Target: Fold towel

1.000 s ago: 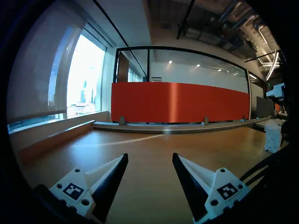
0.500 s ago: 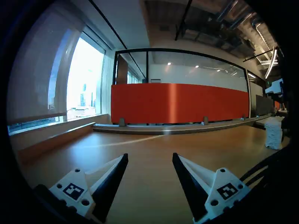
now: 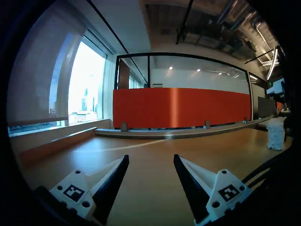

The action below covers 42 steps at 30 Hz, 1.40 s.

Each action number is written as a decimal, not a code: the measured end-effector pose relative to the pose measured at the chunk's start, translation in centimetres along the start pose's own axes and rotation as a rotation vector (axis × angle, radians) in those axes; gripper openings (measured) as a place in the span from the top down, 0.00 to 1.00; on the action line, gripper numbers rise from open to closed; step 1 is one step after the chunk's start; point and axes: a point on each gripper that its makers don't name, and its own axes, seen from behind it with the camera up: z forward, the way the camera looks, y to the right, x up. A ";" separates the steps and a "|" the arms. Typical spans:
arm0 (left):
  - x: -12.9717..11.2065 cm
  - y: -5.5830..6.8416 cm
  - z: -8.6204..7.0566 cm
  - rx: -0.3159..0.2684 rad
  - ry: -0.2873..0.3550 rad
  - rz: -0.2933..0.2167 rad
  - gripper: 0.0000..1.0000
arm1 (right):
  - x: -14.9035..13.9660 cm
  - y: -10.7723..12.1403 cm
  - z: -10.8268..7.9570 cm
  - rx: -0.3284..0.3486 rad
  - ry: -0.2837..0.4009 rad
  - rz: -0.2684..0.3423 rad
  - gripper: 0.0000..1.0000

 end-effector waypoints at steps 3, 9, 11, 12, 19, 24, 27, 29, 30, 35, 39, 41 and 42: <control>0.0 0.0 0.0 0.000 0.000 0.000 0.12 | 0.0 0.1 -0.2 0.004 0.011 -0.014 0.00; 0.0 0.0 0.0 0.000 0.000 0.001 0.06 | -1.1 0.5 -0.3 0.009 0.023 -0.065 0.00; 0.0 0.0 0.0 0.000 0.000 0.001 0.06 | -1.4 0.4 -0.3 0.016 0.030 -0.077 0.00; 0.0 0.0 0.0 0.000 0.000 0.001 0.06 | -1.7 0.3 -0.3 0.020 0.033 -0.079 0.00; 0.0 0.0 0.1 0.000 0.000 0.000 0.06 | -3.8 0.9 -0.7 0.033 0.039 -0.071 0.00; 0.0 0.0 0.1 0.000 0.000 0.001 0.06 | -5.8 1.8 -0.9 0.030 0.038 -0.053 0.00; 0.0 0.0 0.2 0.000 0.000 0.000 0.06 | -7.0 2.4 -1.0 0.029 0.039 -0.038 0.00; 0.0 0.0 0.2 0.000 0.000 0.000 0.06 | -7.8 2.8 -1.0 0.023 0.039 -0.025 0.00; 0.0 0.0 0.2 0.000 0.000 0.000 0.06 | -8.3 3.0 -1.0 0.019 0.037 -0.022 0.00; -0.1 0.0 0.1 0.000 0.000 0.001 0.06 | -10.3 4.0 -0.9 0.001 0.029 -0.016 0.00; -0.1 0.0 0.1 0.000 0.000 0.000 0.06 | -11.2 4.5 -1.1 0.001 0.034 -0.002 0.00; -0.1 0.0 0.1 0.000 0.000 0.000 0.06 | -11.7 4.8 -1.1 0.004 0.037 0.011 0.00; -0.1 0.0 0.1 0.000 0.000 0.000 0.06 | -11.8 5.0 -1.1 0.004 0.039 0.018 0.00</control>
